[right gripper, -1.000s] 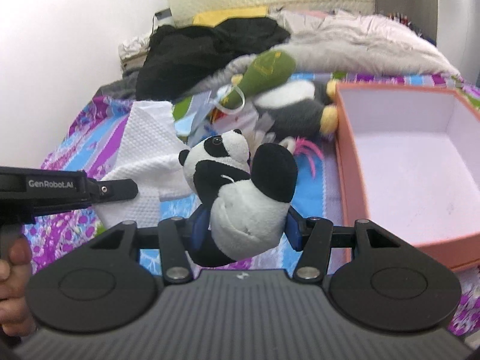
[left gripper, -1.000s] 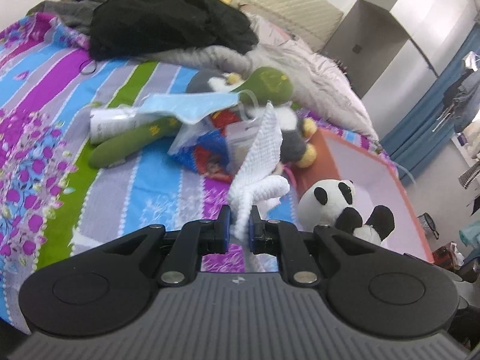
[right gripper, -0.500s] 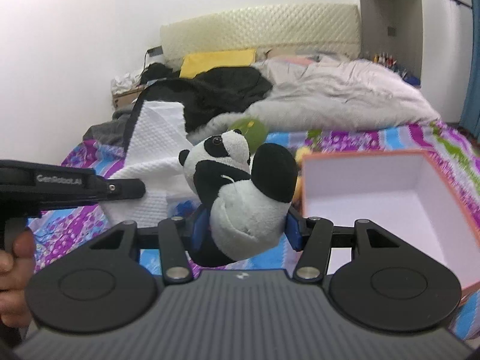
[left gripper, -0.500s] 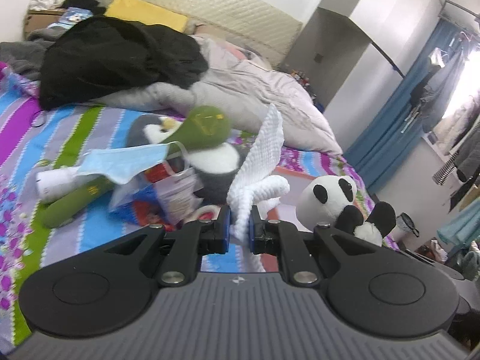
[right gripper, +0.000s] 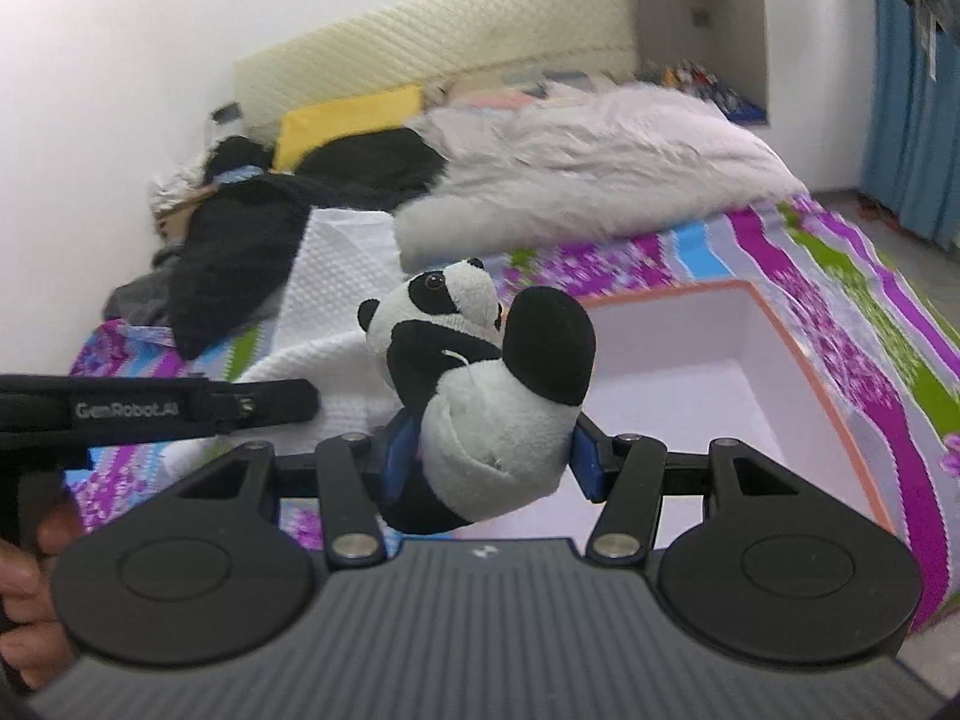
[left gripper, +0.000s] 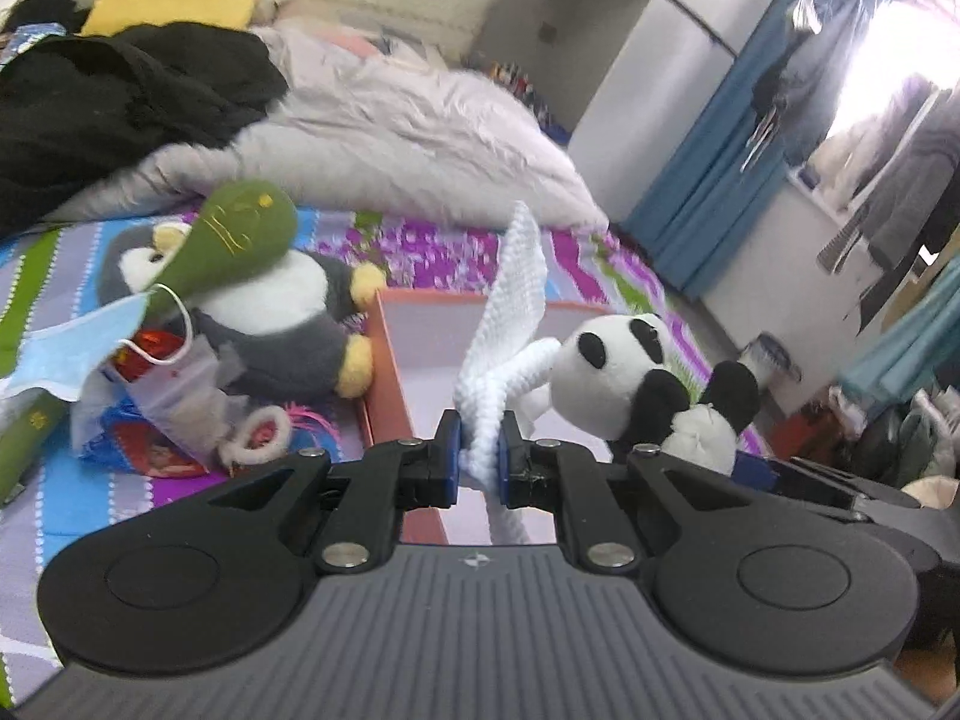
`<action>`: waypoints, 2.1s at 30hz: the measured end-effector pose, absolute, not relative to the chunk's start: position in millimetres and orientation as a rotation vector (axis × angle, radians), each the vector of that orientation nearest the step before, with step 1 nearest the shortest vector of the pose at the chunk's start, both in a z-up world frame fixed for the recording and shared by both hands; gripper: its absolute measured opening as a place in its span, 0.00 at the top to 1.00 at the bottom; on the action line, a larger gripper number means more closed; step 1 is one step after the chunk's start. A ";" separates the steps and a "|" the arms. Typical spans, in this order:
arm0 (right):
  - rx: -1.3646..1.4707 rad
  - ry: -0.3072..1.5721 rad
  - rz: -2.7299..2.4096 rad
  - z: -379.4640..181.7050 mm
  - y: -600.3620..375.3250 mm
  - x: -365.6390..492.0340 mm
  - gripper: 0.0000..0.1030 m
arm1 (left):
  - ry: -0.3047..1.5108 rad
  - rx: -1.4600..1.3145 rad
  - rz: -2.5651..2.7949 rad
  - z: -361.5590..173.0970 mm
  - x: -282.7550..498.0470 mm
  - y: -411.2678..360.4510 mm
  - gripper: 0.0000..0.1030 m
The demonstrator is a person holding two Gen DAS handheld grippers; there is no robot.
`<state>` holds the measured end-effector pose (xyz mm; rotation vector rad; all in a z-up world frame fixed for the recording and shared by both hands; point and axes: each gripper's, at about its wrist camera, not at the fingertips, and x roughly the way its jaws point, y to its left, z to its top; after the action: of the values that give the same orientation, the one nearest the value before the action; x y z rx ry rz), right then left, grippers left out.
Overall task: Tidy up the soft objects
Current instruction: 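Carry the panda plush and white tissue with both tools over the orange box, then open both tools to drop the panda and tissue into the box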
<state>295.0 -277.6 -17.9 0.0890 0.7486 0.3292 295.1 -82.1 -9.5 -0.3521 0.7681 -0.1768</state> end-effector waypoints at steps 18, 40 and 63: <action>0.122 0.983 0.177 -121.1 -330.5 331.8 0.45 | 1.021 -0.243 -0.207 -100.3 367.7 -137.7 0.86; 0.147 0.809 0.222 -81.4 -328.0 288.2 0.23 | 0.840 -0.136 -0.226 -55.4 305.8 -125.0 0.57; 0.135 0.551 0.448 -13.0 -254.8 197.6 0.23 | 0.615 -0.258 -0.097 1.2 168.5 -25.8 0.57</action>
<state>197.6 -254.8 -13.0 0.1350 0.5512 0.4480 168.5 -25.8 1.2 -0.2584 0.6154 -0.0971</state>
